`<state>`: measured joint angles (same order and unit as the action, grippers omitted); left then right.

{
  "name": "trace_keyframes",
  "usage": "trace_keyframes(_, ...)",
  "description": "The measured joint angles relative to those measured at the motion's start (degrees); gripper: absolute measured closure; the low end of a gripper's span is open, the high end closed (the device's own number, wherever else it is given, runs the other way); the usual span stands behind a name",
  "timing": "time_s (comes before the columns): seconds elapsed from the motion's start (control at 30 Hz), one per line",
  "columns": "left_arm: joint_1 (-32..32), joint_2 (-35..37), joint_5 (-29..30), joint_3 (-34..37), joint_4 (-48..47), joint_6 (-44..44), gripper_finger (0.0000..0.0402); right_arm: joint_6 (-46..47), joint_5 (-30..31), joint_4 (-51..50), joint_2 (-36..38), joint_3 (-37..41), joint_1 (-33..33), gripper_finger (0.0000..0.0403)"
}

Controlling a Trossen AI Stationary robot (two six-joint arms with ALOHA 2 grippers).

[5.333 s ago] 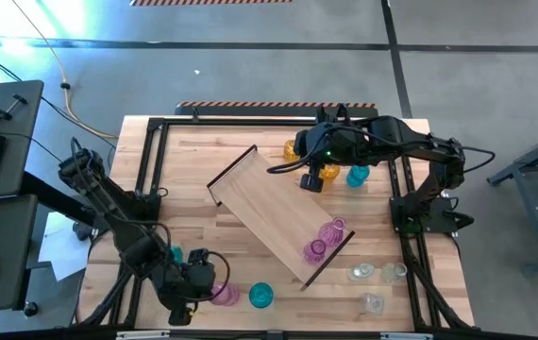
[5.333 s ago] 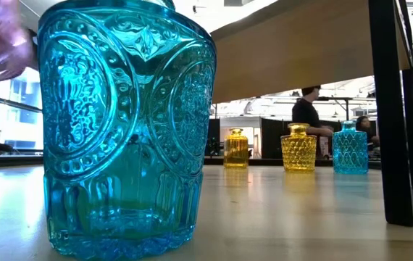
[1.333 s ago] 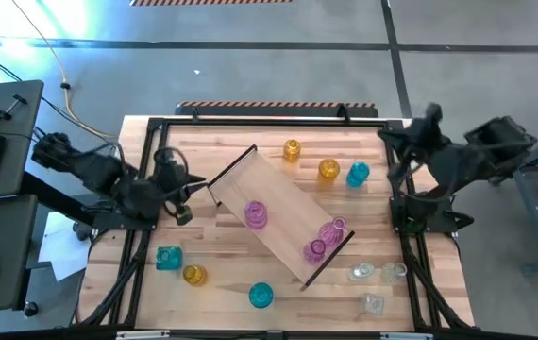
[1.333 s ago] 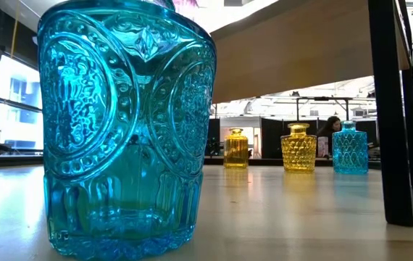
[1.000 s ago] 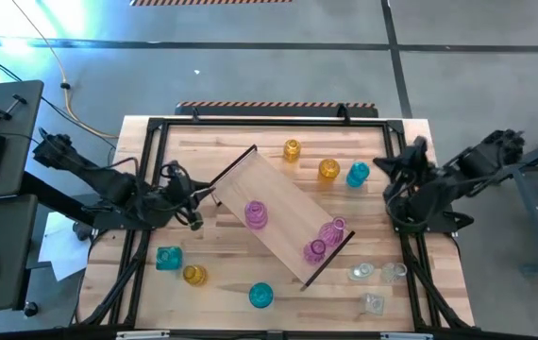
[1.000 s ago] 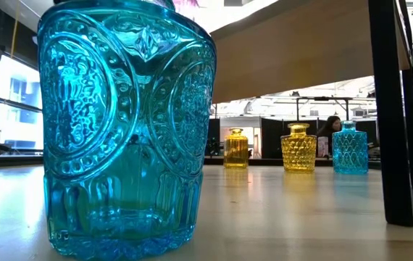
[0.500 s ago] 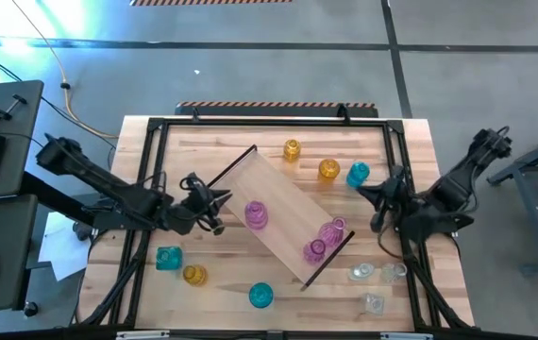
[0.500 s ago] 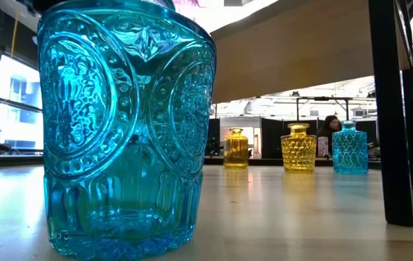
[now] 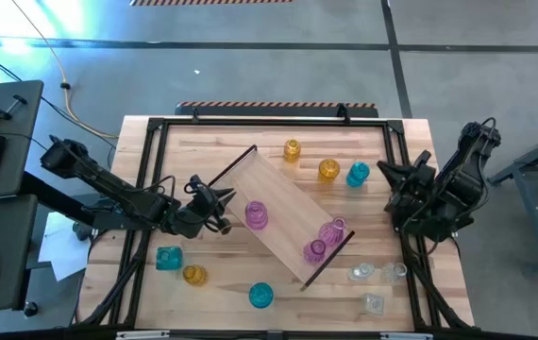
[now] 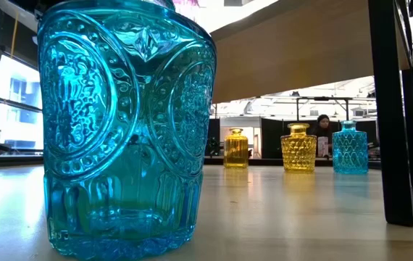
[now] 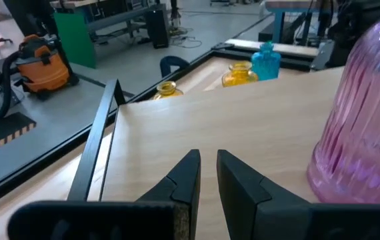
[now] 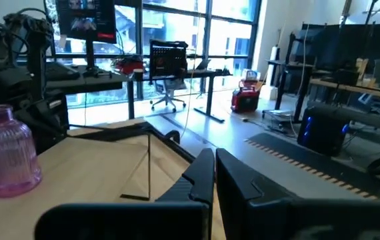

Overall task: Sort vases onto shelf
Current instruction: Put the pink flower vase on the shelf aligned with the other pink flower vases

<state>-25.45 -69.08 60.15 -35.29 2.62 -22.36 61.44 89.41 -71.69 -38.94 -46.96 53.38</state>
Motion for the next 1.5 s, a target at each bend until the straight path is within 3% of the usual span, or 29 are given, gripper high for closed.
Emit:
trace_keyframes(0.17,0.0,0.0,0.0,0.0,0.3,0.0,0.0358,7.5,-1.7,-6.4,-0.2,0.0,0.0,0.0403)
trace_keyframes(0.5,0.0,0.0,0.3,0.0,2.5,-0.3,0.0358,6.7,-2.6,-6.5,-3.2,0.0,0.0,0.0403)
trace_keyframes(0.7,0.0,-4.3,-0.3,-0.1,10.7,-0.8,0.0358,6.7,-2.6,-6.5,-3.5,0.0,0.0,0.0403)
trace_keyframes(0.93,-0.2,-13.5,8.0,-0.1,17.1,-3.5,0.0358,6.6,-2.6,-6.6,-3.4,0.0,0.0,0.0403)
trace_keyframes(1.13,-1.2,-17.3,14.4,-0.1,18.4,-8.7,0.0358,6.7,-3.1,-7.2,-3.4,0.0,0.0,0.0403)
trace_keyframes(1.3,-1.8,-18.4,14.8,-0.1,19.1,-10.2,0.0358,6.7,-3.1,-7.4,-3.4,0.0,0.0,0.0403)
trace_keyframes(1.5,-2.0,-19.5,12.2,-0.1,25.7,-4.8,0.0358,6.7,-3.1,-7.4,-3.4,0.0,0.0,0.0403)
